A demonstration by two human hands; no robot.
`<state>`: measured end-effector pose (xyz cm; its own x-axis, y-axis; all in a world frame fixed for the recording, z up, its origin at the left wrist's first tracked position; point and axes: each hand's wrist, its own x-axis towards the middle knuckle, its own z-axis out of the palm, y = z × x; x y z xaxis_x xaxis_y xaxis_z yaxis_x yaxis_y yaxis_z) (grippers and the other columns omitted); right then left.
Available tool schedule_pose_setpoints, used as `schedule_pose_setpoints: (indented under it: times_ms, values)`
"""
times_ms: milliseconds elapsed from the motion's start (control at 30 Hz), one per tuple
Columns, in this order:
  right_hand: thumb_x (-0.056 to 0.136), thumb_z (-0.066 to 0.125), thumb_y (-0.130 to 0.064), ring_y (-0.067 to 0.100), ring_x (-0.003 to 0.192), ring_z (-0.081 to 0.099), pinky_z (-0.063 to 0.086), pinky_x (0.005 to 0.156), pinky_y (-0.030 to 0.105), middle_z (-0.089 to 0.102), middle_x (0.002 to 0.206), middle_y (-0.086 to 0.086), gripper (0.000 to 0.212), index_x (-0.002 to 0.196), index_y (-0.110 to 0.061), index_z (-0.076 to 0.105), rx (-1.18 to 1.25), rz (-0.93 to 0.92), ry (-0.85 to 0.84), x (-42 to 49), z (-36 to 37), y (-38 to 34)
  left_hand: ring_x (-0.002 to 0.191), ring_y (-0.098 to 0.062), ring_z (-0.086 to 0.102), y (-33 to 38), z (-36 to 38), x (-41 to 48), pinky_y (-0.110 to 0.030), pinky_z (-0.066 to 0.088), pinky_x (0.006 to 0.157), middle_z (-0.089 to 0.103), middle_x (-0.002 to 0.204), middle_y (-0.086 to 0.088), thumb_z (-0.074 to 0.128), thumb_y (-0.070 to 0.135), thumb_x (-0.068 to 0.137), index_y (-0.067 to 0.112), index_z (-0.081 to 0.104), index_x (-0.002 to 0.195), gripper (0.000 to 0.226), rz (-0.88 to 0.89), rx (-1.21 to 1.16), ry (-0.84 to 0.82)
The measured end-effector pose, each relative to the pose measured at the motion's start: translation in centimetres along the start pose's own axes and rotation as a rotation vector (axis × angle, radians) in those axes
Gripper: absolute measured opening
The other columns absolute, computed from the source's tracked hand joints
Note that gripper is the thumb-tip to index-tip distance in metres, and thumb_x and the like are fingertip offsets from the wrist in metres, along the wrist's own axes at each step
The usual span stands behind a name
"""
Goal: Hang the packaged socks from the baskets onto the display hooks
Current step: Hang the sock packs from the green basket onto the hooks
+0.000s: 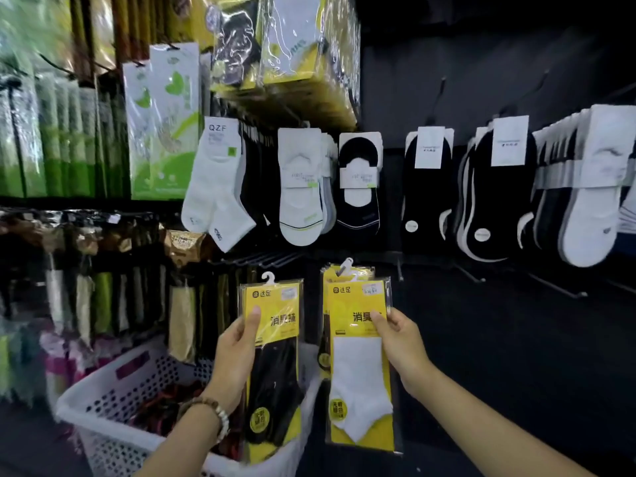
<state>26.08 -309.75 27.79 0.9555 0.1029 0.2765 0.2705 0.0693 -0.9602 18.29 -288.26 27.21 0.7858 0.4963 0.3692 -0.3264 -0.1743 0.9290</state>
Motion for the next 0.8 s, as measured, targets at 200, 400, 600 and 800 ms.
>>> schedule_pose_setpoints:
  times_ms: [200,400,600,800]
  values:
    - [0.097,0.052,-0.021,0.047,0.104,0.058,0.047,0.091,0.058,0.06,0.109,0.033,0.032,0.107,0.01,0.057,-0.106,0.014,0.048,4.5,2.9,1.9,0.059,0.004,0.036,-1.8,-1.1,2.4,-0.014,0.029,0.056,0.036,0.069,0.017,0.042,0.052,0.092,0.031,0.039,0.073,0.028,-0.002,0.034,0.006]
    - [0.095,0.056,-0.023,0.044,0.1,0.061,0.05,0.089,0.055,0.066,0.103,0.028,0.028,0.092,0.004,0.062,-0.085,0.067,0.192,8.1,4.0,4.6,0.056,0.006,0.048,-3.6,-0.3,3.8,-0.011,0.038,0.054,0.049,0.061,0.019,0.047,0.05,0.091,0.033,0.042,0.069,0.028,-0.028,-0.033,0.017]
    - [0.082,0.072,-0.034,0.022,0.083,0.061,0.047,0.068,0.031,0.067,0.089,0.006,0.027,0.088,-0.01,0.063,-0.127,0.149,0.404,10.5,3.7,6.7,0.054,0.026,0.049,-5.0,0.7,4.6,0.004,0.036,0.049,0.06,0.058,0.03,0.048,0.044,0.093,0.034,0.053,0.073,0.023,-0.037,-0.075,-0.027]
    - [0.083,0.071,-0.026,0.022,0.084,0.058,0.049,0.073,0.034,0.061,0.103,0.013,0.026,0.094,-0.012,0.052,-0.089,0.134,0.423,7.7,3.7,7.2,0.057,0.03,0.048,-5.0,1.9,4.0,0.006,0.034,0.047,0.054,0.057,0.045,0.047,0.04,0.095,0.037,0.053,0.079,0.018,-0.055,-0.13,-0.06]
